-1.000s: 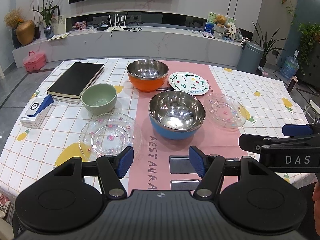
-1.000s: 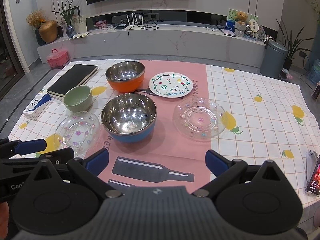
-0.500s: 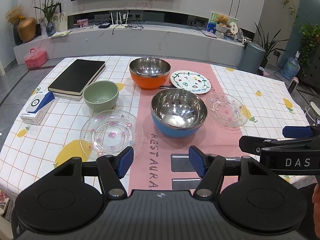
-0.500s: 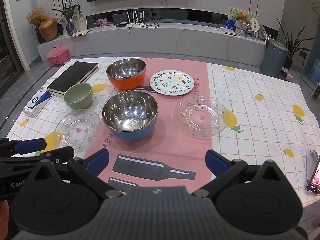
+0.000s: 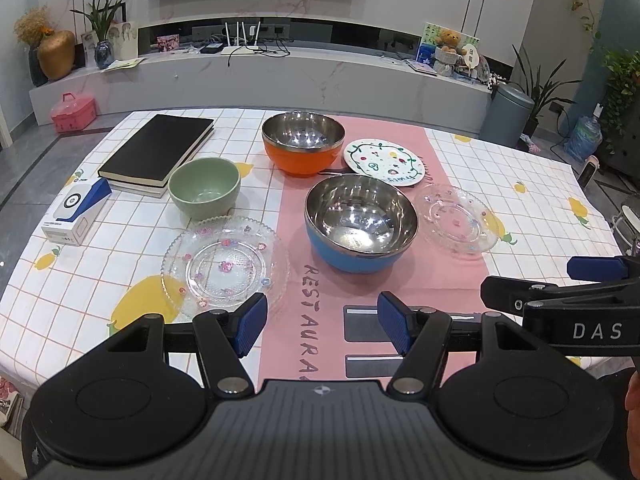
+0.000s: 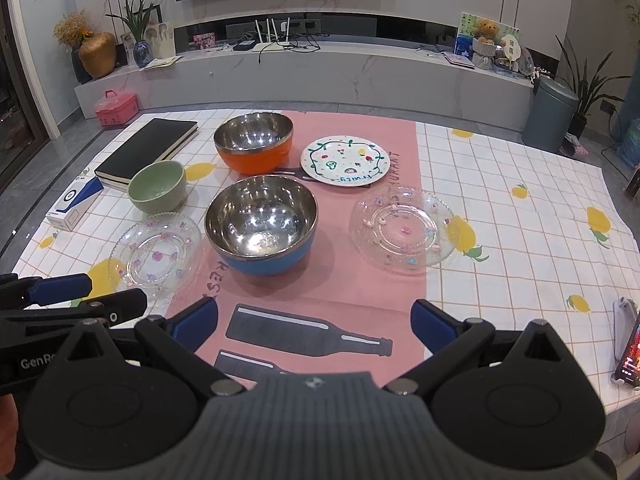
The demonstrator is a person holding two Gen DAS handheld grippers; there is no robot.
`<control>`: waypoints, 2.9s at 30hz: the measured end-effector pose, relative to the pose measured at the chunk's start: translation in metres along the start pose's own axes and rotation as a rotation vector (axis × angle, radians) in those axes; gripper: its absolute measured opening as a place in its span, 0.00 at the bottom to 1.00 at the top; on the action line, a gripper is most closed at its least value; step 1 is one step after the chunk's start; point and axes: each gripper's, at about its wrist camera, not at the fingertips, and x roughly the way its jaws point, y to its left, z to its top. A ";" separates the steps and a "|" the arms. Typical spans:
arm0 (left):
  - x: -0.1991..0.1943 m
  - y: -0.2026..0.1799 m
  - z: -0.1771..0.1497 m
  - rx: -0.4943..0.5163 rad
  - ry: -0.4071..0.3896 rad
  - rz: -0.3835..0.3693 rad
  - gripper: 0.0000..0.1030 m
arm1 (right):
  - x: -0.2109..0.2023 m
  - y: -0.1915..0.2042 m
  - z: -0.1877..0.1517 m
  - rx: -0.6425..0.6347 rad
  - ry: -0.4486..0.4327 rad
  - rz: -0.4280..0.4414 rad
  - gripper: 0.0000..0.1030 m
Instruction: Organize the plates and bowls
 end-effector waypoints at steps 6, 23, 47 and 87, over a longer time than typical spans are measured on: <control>0.000 0.001 -0.001 -0.003 -0.002 -0.005 0.73 | -0.001 0.000 0.000 -0.002 0.002 -0.004 0.97; -0.001 0.006 -0.003 -0.055 -0.007 -0.022 0.73 | 0.002 0.000 -0.004 0.011 0.031 0.010 0.97; 0.050 0.033 0.015 -0.271 -0.117 -0.297 0.66 | 0.038 -0.020 0.001 0.075 -0.121 0.007 0.96; 0.146 0.051 0.058 -0.290 0.051 -0.178 0.11 | 0.158 -0.020 0.057 0.273 0.078 0.081 0.08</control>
